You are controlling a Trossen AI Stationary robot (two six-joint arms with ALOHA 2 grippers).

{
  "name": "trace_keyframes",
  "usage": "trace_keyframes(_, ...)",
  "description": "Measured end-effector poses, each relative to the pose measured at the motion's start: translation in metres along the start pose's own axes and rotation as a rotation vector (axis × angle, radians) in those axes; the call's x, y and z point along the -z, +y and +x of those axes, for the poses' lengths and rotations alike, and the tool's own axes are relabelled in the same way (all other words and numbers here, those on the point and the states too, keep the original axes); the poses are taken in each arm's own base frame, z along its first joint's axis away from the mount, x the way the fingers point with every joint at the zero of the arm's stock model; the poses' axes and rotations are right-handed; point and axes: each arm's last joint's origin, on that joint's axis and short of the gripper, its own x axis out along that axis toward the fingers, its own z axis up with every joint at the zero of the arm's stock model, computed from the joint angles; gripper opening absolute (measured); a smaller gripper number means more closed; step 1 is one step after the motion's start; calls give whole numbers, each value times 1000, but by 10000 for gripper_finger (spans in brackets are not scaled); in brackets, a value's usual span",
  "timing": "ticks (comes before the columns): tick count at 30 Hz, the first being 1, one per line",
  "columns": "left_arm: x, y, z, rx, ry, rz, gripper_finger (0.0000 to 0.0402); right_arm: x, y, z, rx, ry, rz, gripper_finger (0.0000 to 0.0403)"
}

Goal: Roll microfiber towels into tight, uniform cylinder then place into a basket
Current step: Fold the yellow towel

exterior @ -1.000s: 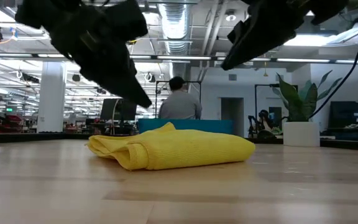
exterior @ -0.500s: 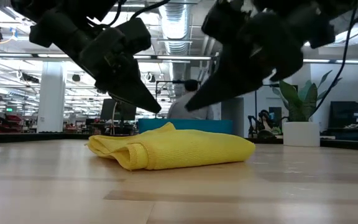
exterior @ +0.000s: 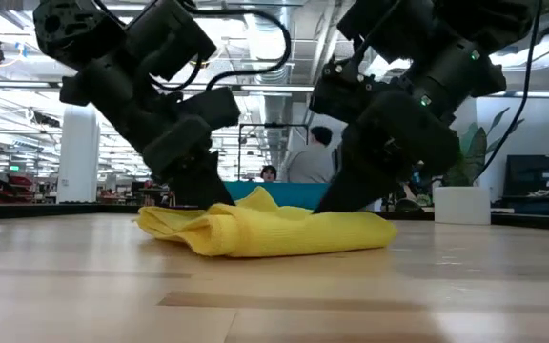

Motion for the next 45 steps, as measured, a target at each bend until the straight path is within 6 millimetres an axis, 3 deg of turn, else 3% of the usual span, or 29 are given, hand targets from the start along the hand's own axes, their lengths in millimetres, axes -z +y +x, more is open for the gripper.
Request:
trace_keyframes(6, 0, 7, 1, -43, 15, -27, 0, 2, -6, 1, 18, 27, 78, 12)
trace_keyframes(14, -4, 5, -2, -37, -5, 18, 0, -2, -10, -2, 23, 12, 79, 21)
trace_keyframes(23, -20, -34, -17, 25, -108, 152, 0, -18, 1, -31, -17, -61, 57, 14)
trace_keyframes(29, -15, -53, -23, 86, -130, 178, 0, -16, 14, -43, -41, -39, 20, 17)
trace_keyframes(36, -6, -62, 0, 169, -184, 213, 0, -3, 17, -24, -25, 16, 4, 14)
trace_keyframes(45, 14, -62, 20, 233, -97, 217, 0, 9, 15, -4, -16, 72, 11, 18)
